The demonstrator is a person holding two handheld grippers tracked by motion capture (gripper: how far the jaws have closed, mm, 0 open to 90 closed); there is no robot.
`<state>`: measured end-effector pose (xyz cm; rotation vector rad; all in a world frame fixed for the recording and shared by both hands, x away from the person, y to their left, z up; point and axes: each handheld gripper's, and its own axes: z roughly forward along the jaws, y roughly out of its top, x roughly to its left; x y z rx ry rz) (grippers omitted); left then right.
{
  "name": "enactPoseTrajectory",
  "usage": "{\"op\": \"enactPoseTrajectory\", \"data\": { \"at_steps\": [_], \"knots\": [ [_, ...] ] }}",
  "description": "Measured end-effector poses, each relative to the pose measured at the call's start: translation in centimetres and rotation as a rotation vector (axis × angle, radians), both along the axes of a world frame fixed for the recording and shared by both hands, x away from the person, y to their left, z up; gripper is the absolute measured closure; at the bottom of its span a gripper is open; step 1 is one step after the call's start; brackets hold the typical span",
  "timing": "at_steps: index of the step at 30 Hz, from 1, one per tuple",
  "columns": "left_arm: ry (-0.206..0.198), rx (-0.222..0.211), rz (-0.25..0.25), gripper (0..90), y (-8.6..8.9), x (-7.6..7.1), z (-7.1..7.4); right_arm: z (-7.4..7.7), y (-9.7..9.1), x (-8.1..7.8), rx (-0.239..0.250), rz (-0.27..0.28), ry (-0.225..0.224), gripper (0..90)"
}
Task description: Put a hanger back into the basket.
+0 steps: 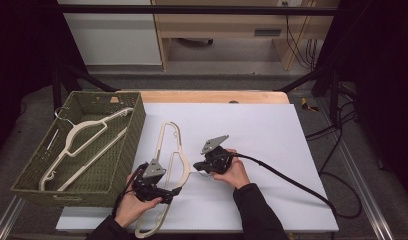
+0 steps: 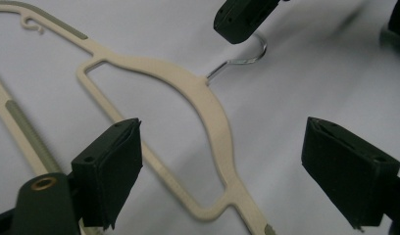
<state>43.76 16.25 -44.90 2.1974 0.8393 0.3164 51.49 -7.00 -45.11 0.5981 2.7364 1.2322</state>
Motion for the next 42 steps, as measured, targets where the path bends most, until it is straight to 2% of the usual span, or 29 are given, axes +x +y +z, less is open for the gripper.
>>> {"op": "enactPoseTrajectory", "data": {
  "at_steps": [3, 5, 7, 8, 11, 15, 17, 19, 23, 29, 34, 35, 42],
  "knots": [
    [0.011, 0.008, -0.004, 17.6, -0.6, 0.4, -0.2, 0.2, -0.1, -0.2, -0.007, -0.011, -0.011, 90.0],
    [0.000, 0.011, -0.004, 17.5, -0.7, 0.3, -0.2, -0.1, -0.2, -0.3, -0.011, -0.031, -0.044, 90.0],
    [-0.013, -0.007, -0.003, 17.5, -0.4, 0.0, -0.1, -0.7, -0.2, -0.3, -0.008, -0.058, -0.026, 88.8],
    [-0.019, -0.017, -0.004, 17.5, -0.2, -0.1, 0.0, -1.0, -0.2, -0.3, -0.010, -0.073, -0.037, 82.8],
    [-0.030, -0.036, -0.004, 16.6, 0.2, -0.3, 0.1, -1.8, -0.5, -0.7, -0.032, -0.056, -0.024, 79.0],
    [-0.040, -0.055, 0.001, 15.0, 0.6, -0.5, 0.2, -2.2, -1.2, -1.9, -0.038, -0.078, -0.004, 76.0],
    [-0.040, -0.066, 0.001, 14.8, 0.6, -0.5, 0.3, -2.5, -1.5, -2.5, -0.068, -0.084, -0.016, 77.0],
    [-0.046, -0.076, 0.002, 14.8, 0.6, -0.6, 0.4, -2.8, -1.6, -3.0, -0.065, -0.102, -0.042, 78.6],
    [-0.044, -0.071, -0.008, 14.6, 0.5, -0.7, 0.5, -2.7, -1.6, -2.9, -0.079, -0.110, -0.044, 86.6],
    [-0.028, -0.061, -0.012, 14.1, 0.2, -0.4, 0.3, -2.8, -1.8, -2.5, -0.078, -0.038, -0.060, 89.5],
    [-0.012, -0.051, -0.013, 13.9, -0.1, -0.2, 0.0, -2.6, -1.8, -2.3, -0.060, -0.033, -0.026, 89.8],
    [-0.008, -0.045, -0.015, 13.9, -0.2, -0.1, -0.1, -2.3, -1.8, -2.3, -0.058, -0.029, -0.013, 89.8],
    [0.017, -0.004, -0.020, 15.1, -1.2, 0.4, -0.7, -0.3, -2.0, -3.0, -0.039, -0.013, -0.016, 89.9]
  ]
}}
